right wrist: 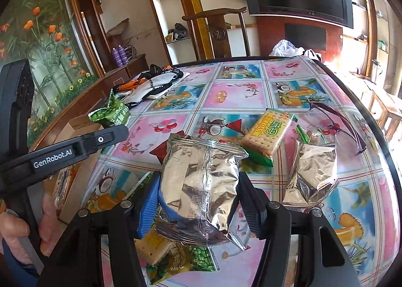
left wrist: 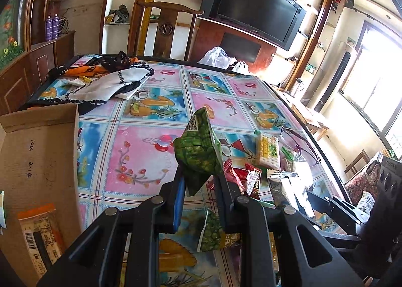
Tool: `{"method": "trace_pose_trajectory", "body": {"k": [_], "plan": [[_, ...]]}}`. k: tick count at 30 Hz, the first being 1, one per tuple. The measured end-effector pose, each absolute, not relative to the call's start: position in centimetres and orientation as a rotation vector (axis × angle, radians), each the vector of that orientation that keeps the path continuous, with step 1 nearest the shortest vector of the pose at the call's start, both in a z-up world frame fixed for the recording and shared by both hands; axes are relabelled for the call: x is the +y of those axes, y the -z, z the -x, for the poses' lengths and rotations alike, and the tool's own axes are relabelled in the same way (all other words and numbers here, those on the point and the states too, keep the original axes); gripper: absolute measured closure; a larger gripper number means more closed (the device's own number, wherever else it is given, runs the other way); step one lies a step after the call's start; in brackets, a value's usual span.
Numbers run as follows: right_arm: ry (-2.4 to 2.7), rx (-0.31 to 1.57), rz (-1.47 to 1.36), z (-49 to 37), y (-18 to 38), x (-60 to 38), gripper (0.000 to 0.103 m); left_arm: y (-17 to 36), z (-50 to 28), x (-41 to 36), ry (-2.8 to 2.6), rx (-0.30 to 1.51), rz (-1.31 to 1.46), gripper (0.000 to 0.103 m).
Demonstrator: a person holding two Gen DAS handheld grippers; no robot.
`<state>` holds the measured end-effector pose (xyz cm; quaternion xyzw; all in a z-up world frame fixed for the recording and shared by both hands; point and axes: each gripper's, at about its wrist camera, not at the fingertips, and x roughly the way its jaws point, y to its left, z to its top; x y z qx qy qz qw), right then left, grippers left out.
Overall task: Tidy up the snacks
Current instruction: 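Grasp the silver foil bag with the right tool while the left holds its bag, then carry the green bag and silver foil bag over the cardboard box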
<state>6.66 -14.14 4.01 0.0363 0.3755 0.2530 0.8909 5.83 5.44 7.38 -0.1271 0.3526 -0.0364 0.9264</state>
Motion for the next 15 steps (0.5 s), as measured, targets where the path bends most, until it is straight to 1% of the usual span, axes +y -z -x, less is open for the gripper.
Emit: {"method": "trace_pose_trajectory", "body": {"k": [8,15], "plan": [[-0.531,0.772,-0.089,-6.4,-4.7,-12.6,0.040,-8.4,-5.4,7.7,0.058,0.696,0.305,0.082],[-0.628,0.768,-0.071,-5.0,-5.6,-7.7,0.040,-9.0,-4.9,12.2,-0.010,0.685,0.380,0.082]]}}
